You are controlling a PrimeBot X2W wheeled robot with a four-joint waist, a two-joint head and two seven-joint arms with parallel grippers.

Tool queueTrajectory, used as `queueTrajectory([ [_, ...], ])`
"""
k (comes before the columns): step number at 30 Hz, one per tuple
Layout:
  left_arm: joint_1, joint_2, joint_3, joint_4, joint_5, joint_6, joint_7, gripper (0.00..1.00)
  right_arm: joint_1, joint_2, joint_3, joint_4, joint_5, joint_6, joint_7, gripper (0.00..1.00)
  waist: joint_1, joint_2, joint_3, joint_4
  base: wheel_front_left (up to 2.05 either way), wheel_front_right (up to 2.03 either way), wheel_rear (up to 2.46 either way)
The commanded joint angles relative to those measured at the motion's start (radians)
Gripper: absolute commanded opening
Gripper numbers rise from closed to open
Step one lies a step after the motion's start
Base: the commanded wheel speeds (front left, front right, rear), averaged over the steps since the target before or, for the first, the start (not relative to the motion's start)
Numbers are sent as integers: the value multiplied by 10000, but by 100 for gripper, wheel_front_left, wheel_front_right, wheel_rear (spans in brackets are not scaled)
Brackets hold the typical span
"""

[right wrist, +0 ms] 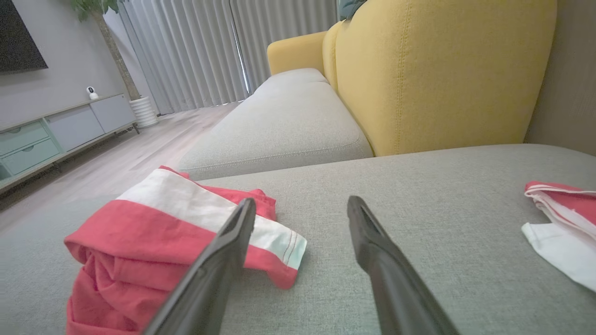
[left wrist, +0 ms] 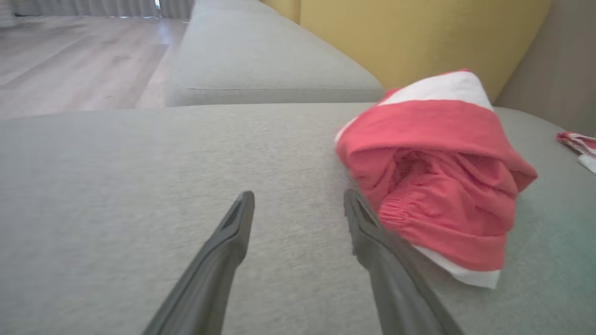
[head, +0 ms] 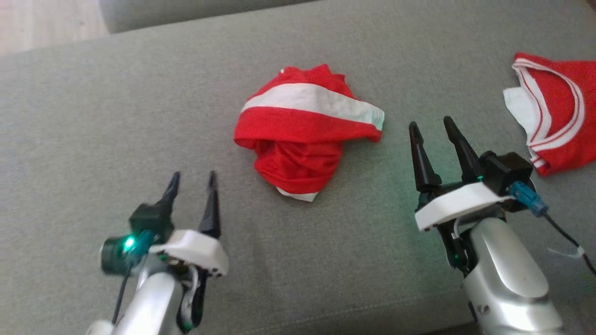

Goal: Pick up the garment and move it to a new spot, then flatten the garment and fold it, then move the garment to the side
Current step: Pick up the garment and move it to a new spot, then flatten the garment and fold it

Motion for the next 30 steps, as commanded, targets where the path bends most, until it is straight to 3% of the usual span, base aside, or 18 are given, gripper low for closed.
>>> queueTrajectory([
  [1,-30,77,541,-491,165,85,-124,100,37,102,123,-239,-60,65,-110,100,0,0,-279,240,0,0,0],
  [15,2463,-295,3331,-1910,815,159,-124,100,919,102,-35,5,63,65,-110,100,0,0,-1103,529,0,0,0],
  [30,2954,-449,4095,-1968,1262,-151,-124,100,1340,103,-306,-77,-148,65,-110,100,0,0,-1322,1020,0,0,0],
])
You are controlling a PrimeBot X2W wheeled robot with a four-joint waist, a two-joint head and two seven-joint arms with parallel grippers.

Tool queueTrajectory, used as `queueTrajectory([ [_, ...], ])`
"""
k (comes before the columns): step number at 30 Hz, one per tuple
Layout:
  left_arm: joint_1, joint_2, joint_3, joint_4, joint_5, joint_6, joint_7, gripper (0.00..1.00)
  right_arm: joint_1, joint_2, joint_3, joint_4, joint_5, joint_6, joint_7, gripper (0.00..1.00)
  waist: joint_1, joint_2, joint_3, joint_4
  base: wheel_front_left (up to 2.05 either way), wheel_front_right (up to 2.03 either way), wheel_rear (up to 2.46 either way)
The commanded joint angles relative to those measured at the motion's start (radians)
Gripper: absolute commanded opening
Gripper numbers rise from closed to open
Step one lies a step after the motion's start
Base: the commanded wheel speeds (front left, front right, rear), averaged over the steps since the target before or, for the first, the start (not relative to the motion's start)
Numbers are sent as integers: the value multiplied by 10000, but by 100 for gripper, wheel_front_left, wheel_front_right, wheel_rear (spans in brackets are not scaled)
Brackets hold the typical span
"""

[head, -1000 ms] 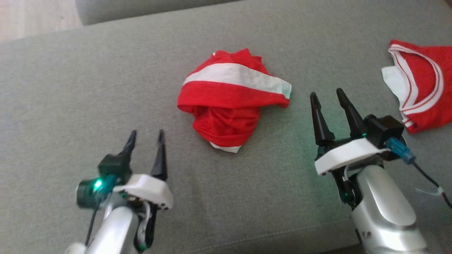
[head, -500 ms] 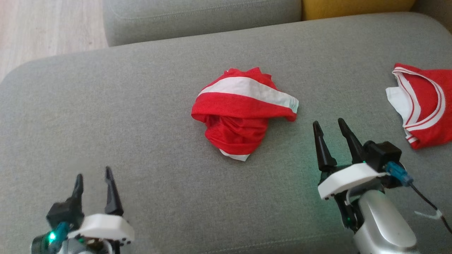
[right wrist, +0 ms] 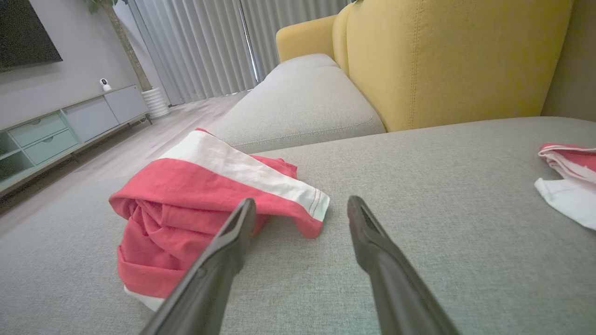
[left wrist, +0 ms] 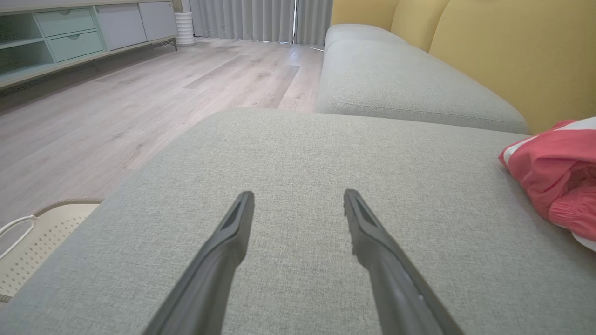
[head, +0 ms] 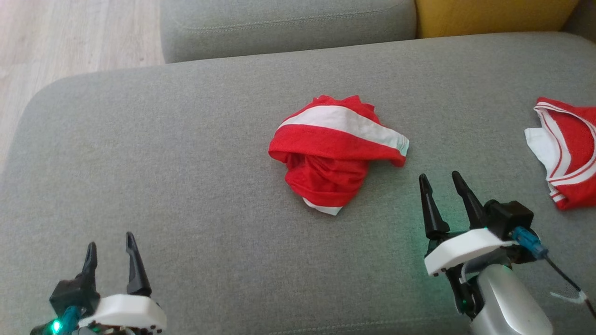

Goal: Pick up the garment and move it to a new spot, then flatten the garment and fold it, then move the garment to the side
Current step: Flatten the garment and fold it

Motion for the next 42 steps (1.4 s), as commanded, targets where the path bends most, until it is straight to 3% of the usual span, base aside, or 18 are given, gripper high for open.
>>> queueTrajectory([
  [1,-259,13,344,-295,113,-11,-124,100,-203,83,186,-359,-63,65,-110,100,0,-1,24,31,0,0,0],
  [17,-908,6,-404,-283,-38,-167,-124,100,-1298,83,-497,93,-566,65,-110,100,0,-1,1237,524,0,0,0],
  [29,-1814,5,-1038,-357,-100,-128,-124,100,-3235,84,-1506,2212,-1383,65,-39,100,0,-1,2686,1141,0,0,0],
  [35,-2006,5,-1194,-384,-195,-58,-124,100,-3613,84,-1429,3343,-1338,65,139,100,0,-1,2912,1304,0,0,0],
  [36,-2029,5,-1192,-384,-204,-50,-124,100,-3662,84,-1399,3478,-1290,65,156,93,0,-1,2929,1307,0,0,0],
  [37,-2045,5,-1182,-377,-214,-41,-124,100,-3707,84,-1362,3592,-1255,65,153,64,0,-1,2931,1305,0,0,0],
  [38,-2056,5,-1170,-367,-227,-32,-124,100,-3748,83,-1327,3684,-1230,65,141,27,0,-1,2929,1301,0,0,0],
  [39,-2068,5,-1160,-355,-235,-26,-124,100,-3786,68,-1287,3758,-1199,65,127,0,0,-1,2921,1294,0,0,0],
  [42,-2085,5,-1140,-325,-253,-19,-124,100,-3849,14,-1256,3848,-1115,65,82,0,0,-1,2870,1265,0,0,0],
])
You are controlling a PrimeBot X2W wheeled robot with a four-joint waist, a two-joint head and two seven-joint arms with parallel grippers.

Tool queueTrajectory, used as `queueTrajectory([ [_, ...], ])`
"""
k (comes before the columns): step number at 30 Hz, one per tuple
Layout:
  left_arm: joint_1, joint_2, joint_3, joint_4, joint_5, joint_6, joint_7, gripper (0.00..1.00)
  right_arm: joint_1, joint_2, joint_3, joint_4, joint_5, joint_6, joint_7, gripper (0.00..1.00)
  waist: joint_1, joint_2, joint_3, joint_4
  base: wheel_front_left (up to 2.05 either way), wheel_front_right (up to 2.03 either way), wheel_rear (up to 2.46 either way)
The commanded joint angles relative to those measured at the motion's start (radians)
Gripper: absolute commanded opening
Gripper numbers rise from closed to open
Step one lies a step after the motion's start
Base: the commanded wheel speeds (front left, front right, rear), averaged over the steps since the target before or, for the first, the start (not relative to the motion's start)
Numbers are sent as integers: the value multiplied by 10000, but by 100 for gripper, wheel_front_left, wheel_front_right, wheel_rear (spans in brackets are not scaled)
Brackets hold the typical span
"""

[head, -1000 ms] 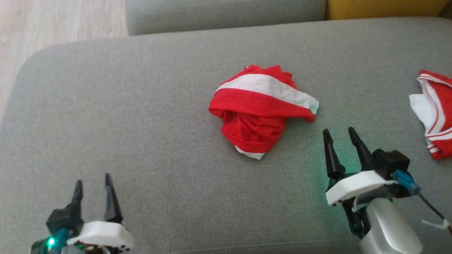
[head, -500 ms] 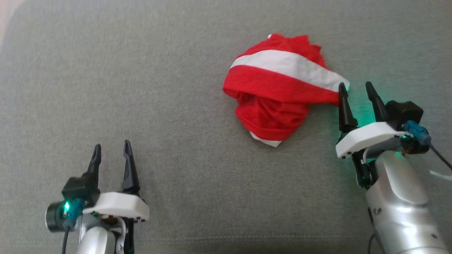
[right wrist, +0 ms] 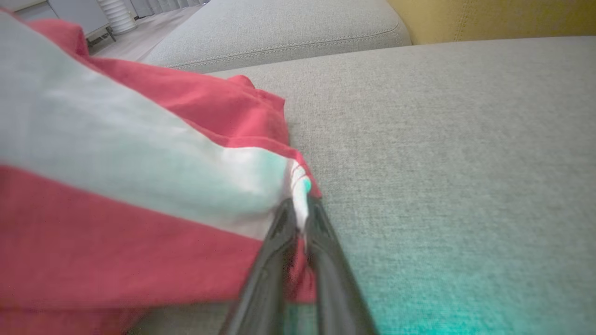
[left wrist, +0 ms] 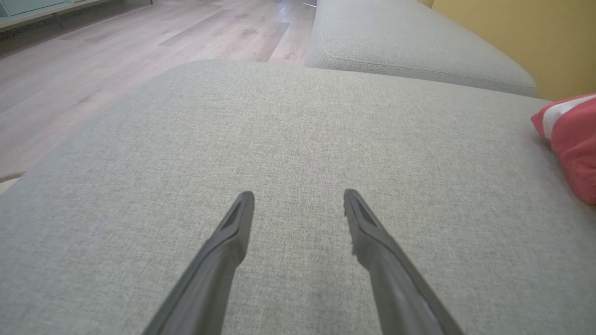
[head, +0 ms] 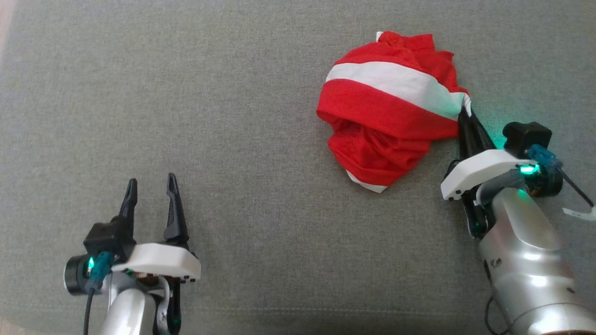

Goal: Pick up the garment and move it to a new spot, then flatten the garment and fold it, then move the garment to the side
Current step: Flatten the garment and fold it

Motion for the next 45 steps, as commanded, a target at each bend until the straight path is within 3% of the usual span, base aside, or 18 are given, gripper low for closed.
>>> queueTrajectory([
  [1,-294,43,362,-270,-57,60,-124,100,34,46,276,-42,107,65,-3,0,0,0,-75,-34,0,0,0],
  [9,-147,43,269,-147,-319,116,-124,100,-295,-13,1202,-1445,570,65,-154,0,0,0,-807,-42,0,0,0],
  [15,270,43,211,68,-471,81,-124,100,-1109,82,3292,-3591,1382,65,-44,0,0,0,-1555,144,0,0,0],
  [25,704,43,65,393,-680,71,-124,100,-3032,134,5630,-5415,3912,65,632,0,0,0,-2424,670,0,0,0],
  [30,872,43,178,331,-651,127,-124,100,-3384,135,5562,-5722,4683,65,288,0,0,0,-2597,453,0,0,0],
  [33,911,43,285,219,-641,149,-124,100,-3110,136,5317,-5485,4514,65,289,0,0,0,-2549,175,0,0,0],
  [37,822,43,342,135,-635,139,-124,100,-2034,90,4648,-4807,3898,65,450,0,0,0,-2376,-130,0,0,0],
  [45,456,43,272,118,-522,26,-124,100,881,-733,3174,-3085,2861,65,299,0,0,0,-1997,-403,0,0,0],
])
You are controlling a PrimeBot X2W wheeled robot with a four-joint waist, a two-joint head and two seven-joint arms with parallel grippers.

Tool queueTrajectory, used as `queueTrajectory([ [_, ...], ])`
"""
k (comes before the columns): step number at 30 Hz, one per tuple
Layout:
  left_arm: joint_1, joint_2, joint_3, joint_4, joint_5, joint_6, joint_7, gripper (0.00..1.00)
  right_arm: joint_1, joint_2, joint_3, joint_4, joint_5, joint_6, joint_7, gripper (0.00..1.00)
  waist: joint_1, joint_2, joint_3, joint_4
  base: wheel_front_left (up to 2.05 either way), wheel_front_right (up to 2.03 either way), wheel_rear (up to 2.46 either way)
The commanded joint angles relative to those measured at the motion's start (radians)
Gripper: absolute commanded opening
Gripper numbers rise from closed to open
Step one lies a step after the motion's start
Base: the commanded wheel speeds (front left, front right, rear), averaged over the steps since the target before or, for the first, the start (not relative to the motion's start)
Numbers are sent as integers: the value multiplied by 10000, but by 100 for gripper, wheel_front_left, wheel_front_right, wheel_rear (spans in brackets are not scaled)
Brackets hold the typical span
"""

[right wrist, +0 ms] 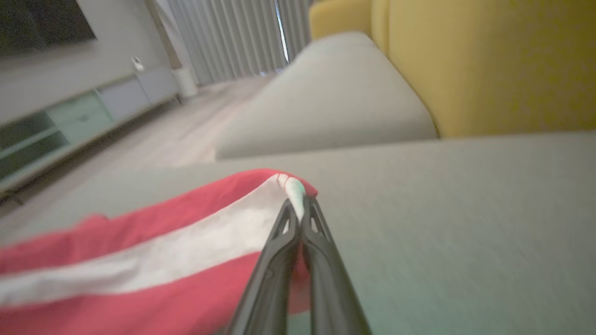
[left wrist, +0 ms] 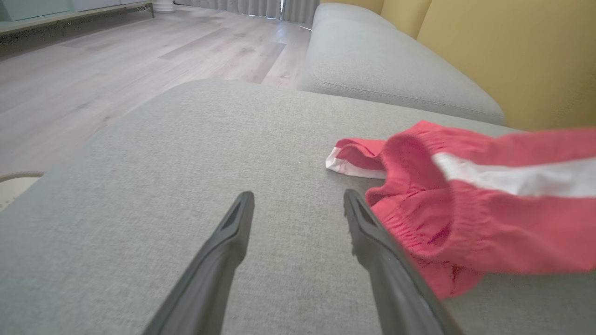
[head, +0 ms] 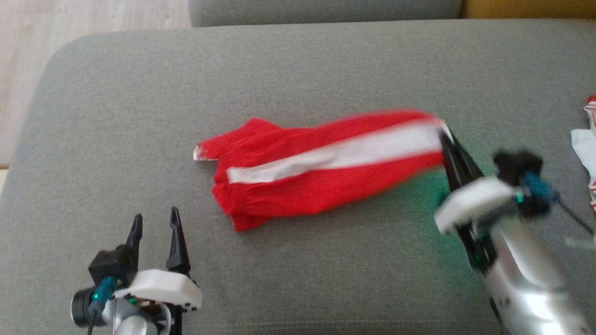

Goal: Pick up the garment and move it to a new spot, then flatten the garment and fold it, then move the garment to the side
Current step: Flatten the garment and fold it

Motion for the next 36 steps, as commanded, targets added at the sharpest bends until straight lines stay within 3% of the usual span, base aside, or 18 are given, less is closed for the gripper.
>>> queueTrajectory([
  [1,-451,39,320,-323,93,-49,-124,100,-182,-17,0,-192,-243,65,-175,0,0,0,99,-86,0,0,0],
  [2,-503,39,334,-319,116,-50,-124,100,64,-16,-276,101,-365,65,-231,0,0,0,148,-138,0,0,0],
  [3,-555,39,345,-310,147,-63,-124,100,240,23,-568,367,-455,65,-286,55,0,0,183,-184,0,0,0],
  [4,-597,39,356,-299,184,-78,-124,100,334,36,-738,560,-678,65,-346,100,0,0,207,-233,0,0,0],
  [10,-744,39,494,-284,339,-120,-124,100,407,455,-1584,572,-1709,65,-547,100,0,0,249,-523,0,0,0],
  [18,-641,39,761,-189,674,-76,-124,100,1270,905,-1935,-1801,-2957,65,-559,100,0,0,28,-881,0,0,0],
  [27,-318,39,803,55,843,-69,-124,100,2456,960,-1527,-2427,-2394,65,-560,100,0,0,-406,-971,0,0,0],
  [36,-276,39,744,80,830,-137,-124,100,2541,962,-1423,-2523,-2292,65,-560,100,0,0,-361,-903,0,0,0],
])
